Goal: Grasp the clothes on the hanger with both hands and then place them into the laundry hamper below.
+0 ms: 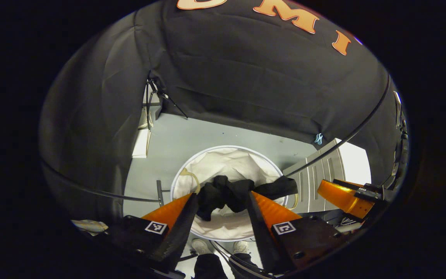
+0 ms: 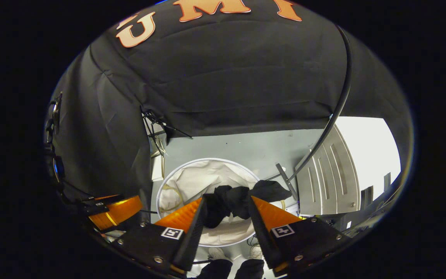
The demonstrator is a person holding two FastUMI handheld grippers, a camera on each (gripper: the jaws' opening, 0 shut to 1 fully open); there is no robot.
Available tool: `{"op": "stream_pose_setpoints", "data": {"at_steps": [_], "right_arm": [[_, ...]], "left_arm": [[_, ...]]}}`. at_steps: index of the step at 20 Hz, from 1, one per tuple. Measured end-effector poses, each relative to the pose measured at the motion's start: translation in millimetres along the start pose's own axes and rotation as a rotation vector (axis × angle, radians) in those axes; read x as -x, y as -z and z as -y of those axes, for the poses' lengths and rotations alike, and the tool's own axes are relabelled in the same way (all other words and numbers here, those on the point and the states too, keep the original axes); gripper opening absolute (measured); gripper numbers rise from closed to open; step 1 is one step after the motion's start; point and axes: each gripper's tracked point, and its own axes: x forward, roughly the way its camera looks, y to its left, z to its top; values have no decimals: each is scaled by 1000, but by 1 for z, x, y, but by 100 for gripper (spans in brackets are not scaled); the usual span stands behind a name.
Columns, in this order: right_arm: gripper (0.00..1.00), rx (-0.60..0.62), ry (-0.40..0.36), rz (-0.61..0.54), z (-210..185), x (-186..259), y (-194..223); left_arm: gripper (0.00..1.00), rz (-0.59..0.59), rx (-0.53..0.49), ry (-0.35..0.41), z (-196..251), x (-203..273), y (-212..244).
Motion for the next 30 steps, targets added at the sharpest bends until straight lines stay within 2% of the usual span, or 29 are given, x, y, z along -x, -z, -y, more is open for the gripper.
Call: {"op": "stream_pose_setpoints", "data": {"at_steps": [1, 2, 4, 5, 6, 11, 12, 13, 18, 23, 25, 26, 30], "right_arm": [[73, 9, 5, 6, 0, 8, 1], [84, 16, 8, 11, -2, 16, -2], [93, 26, 8, 24, -7, 34, -7], [94, 33, 7, 37, -10, 43, -10], [95, 42, 8, 52, -12, 56, -16], [94, 69, 12, 150, -17, 132, -49], [94, 76, 12, 172, -17, 147, -58], [95, 79, 9, 195, -16, 165, -64], [94, 99, -11, 353, -26, 255, -116], [94, 137, -30, 517, -39, 344, -158], [94, 147, -37, 576, -42, 373, -173], [94, 157, -39, 602, -42, 390, -180], [94, 193, -44, 731, -43, 465, -201]], "left_arm": [[96, 6, 6, 2, 2, 5, -2], [100, 13, 7, 2, 2, 13, -3], [98, 34, 11, -5, 0, 28, -9], [95, 44, 14, -9, 0, 38, -12], [98, 58, 20, -20, -2, 49, -16], [100, 159, 55, -12, -1, 112, -42], [98, 185, 55, -12, -4, 128, -50], [100, 217, 51, -12, -6, 144, -61], [98, 392, 44, -6, -14, 233, -124], [97, 579, -11, -6, -12, 327, -158], [100, 643, -31, -8, -14, 357, -167], [97, 664, -40, -4, -13, 371, -170], [97, 802, -50, 19, -2, 436, -195]]}}
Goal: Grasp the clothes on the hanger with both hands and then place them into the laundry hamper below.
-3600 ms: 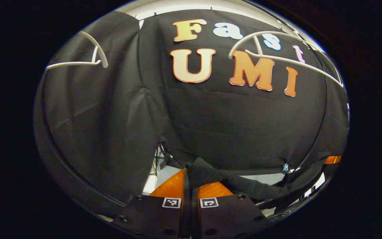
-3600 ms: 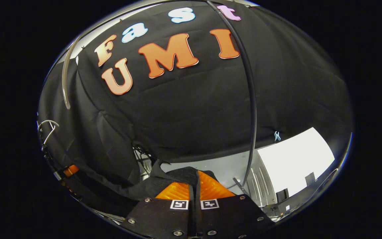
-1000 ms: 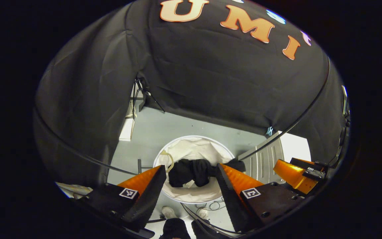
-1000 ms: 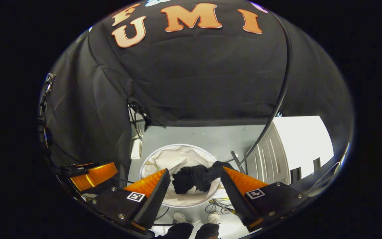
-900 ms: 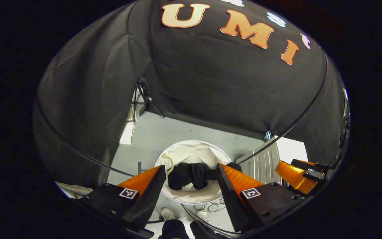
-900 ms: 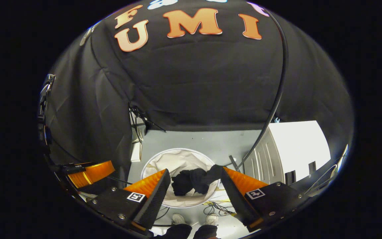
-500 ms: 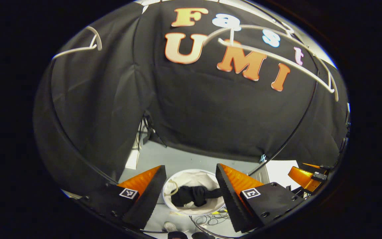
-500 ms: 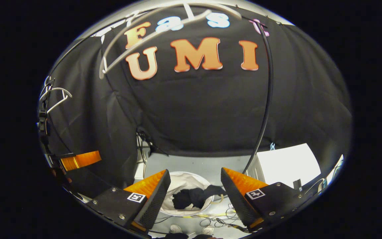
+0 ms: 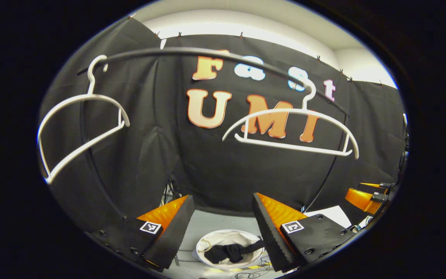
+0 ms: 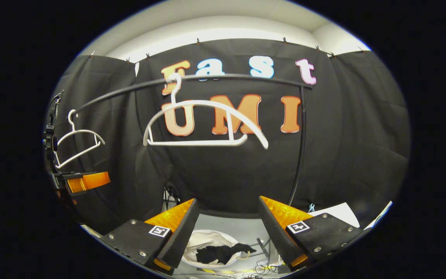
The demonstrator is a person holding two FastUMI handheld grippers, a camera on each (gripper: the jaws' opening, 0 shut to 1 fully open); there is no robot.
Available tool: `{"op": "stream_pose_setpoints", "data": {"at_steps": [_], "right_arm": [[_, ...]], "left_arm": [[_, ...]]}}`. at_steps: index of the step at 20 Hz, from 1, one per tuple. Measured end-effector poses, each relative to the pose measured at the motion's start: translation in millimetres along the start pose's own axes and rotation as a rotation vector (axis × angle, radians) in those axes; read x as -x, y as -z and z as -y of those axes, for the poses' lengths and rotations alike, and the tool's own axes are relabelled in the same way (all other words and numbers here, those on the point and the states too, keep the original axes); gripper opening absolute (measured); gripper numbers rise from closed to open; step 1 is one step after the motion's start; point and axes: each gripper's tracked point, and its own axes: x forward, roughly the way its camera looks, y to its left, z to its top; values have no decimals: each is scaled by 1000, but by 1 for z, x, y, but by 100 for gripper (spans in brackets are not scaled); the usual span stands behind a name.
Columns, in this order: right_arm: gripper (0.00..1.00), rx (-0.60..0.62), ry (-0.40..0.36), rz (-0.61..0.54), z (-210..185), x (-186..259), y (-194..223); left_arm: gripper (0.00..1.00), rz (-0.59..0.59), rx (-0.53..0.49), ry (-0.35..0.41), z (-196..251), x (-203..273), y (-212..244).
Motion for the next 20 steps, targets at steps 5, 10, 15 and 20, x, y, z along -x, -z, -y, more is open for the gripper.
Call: {"op": "stream_pose_setpoints", "data": {"at_steps": [5, 10, 15, 20], "right_arm": [[94, 42, 3, 129, 17, 37, -62], [100, 45, 37, 229, 42, 66, -103], [100, 39, 66, 266, 68, 72, -118], [100, 43, 83, 274, 81, 71, -119]], "left_arm": [[94, 173, -70, -25, 5, 30, -70], [93, 319, -58, -42, 5, 64, -117], [93, 365, -41, -75, -7, 73, -133], [93, 370, -21, -98, -9, 65, -133]]}}
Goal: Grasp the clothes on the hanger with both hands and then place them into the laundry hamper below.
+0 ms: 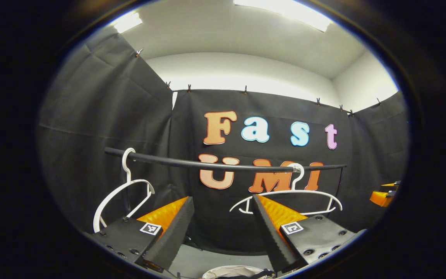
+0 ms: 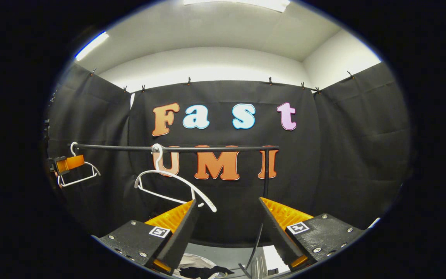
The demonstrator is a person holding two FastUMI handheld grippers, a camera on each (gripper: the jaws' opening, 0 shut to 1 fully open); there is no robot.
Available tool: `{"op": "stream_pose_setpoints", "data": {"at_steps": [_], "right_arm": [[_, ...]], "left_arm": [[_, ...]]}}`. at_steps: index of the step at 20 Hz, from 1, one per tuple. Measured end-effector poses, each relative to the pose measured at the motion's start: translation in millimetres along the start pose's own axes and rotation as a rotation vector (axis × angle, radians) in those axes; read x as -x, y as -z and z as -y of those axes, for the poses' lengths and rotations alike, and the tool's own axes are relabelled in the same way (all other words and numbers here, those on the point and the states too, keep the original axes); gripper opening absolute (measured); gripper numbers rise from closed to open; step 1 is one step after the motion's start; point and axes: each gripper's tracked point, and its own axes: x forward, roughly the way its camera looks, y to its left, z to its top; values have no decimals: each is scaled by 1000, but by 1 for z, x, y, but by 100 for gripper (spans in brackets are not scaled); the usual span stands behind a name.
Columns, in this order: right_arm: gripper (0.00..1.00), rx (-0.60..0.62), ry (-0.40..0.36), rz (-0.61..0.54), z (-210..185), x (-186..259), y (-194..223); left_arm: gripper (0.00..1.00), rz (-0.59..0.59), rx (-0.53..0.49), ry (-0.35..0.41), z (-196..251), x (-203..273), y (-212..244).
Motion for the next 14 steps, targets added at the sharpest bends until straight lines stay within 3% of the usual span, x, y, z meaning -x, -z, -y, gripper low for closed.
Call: {"op": "stream_pose_setpoints", "data": {"at_steps": [5, 6, 14], "right_arm": [[100, 12, 5, 17, 8, -11, -5], [94, 15, 6, 23, 10, -14, -7], [94, 10, 18, 44, 22, -25, -11]], "left_arm": [[93, 8, -24, 6, 11, -11, -3], [93, 9, -23, 7, 12, -13, -3], [93, 33, -22, -7, 16, -26, -12]]}}
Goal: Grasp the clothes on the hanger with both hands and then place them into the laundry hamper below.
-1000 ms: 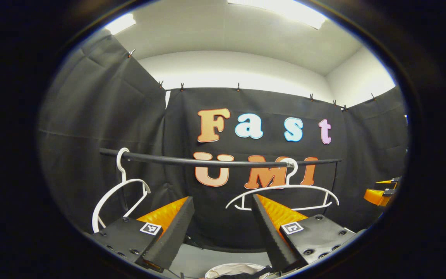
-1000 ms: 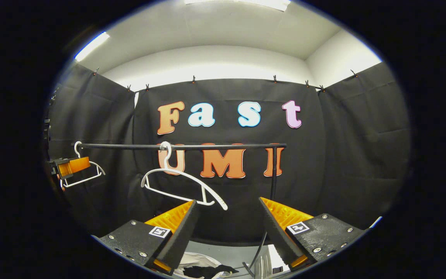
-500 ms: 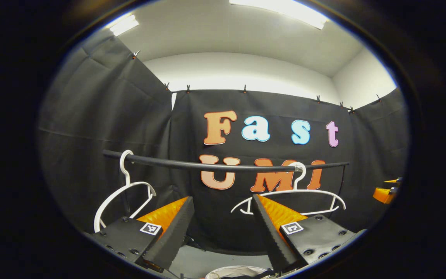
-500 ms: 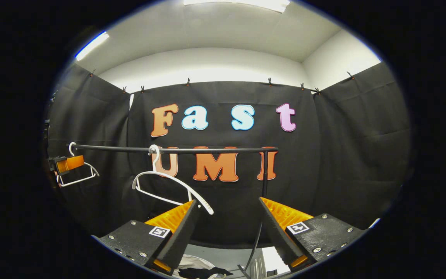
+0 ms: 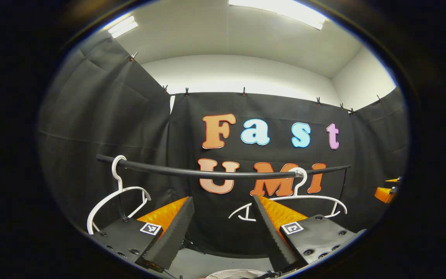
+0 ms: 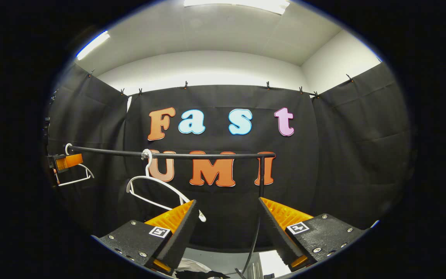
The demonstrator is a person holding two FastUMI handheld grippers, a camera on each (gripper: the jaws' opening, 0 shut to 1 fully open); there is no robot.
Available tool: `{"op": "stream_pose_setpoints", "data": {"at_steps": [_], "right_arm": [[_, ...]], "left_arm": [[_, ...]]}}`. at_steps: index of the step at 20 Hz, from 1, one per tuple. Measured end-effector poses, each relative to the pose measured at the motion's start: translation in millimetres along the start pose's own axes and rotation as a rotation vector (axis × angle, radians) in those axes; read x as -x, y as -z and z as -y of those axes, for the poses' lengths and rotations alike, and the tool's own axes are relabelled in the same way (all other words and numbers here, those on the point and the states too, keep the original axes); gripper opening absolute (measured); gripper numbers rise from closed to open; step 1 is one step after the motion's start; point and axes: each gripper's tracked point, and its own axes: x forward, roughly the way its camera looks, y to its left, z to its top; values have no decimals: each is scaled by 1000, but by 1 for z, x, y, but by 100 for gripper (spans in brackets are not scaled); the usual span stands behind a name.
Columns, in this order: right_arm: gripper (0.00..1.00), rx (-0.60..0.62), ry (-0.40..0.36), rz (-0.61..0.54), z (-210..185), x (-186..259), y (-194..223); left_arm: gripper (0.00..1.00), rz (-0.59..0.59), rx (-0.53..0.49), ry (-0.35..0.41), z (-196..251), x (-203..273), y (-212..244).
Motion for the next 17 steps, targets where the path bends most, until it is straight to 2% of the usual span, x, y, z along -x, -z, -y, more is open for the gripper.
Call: {"op": "stream_pose_setpoints", "data": {"at_steps": [17], "right_arm": [[94, 16, 13, -5, 14, -4, 1]], "left_arm": [[93, -1, -19, -35, 4, 4, 4]]}}
